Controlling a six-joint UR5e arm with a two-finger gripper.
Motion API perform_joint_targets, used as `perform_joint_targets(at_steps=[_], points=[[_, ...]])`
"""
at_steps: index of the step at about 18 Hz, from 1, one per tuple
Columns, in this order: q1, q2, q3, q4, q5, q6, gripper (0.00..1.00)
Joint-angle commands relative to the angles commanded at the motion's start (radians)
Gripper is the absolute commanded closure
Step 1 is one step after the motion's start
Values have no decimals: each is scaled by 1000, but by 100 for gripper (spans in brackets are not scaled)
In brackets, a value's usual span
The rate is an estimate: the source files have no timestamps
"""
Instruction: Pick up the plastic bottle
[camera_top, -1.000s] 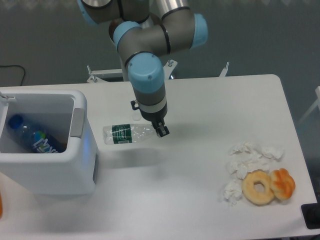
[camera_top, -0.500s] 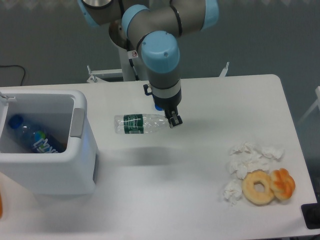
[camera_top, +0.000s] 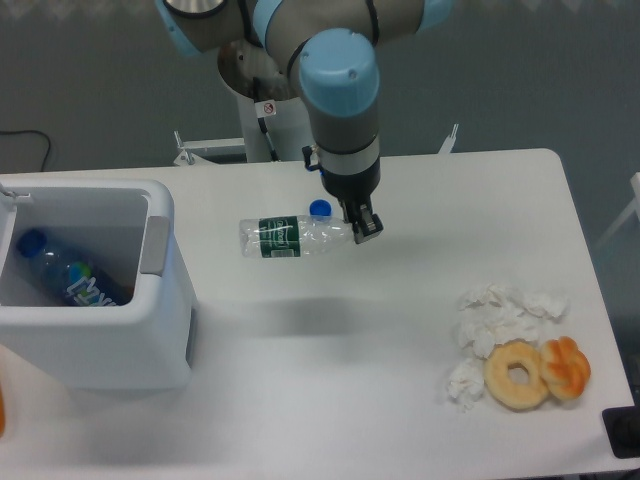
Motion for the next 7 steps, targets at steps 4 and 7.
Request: perform_joint_targets(at_steps=[4, 7], points=[[31, 12, 2, 0, -34, 0, 62], [48, 12, 2, 0, -64, 0, 64]])
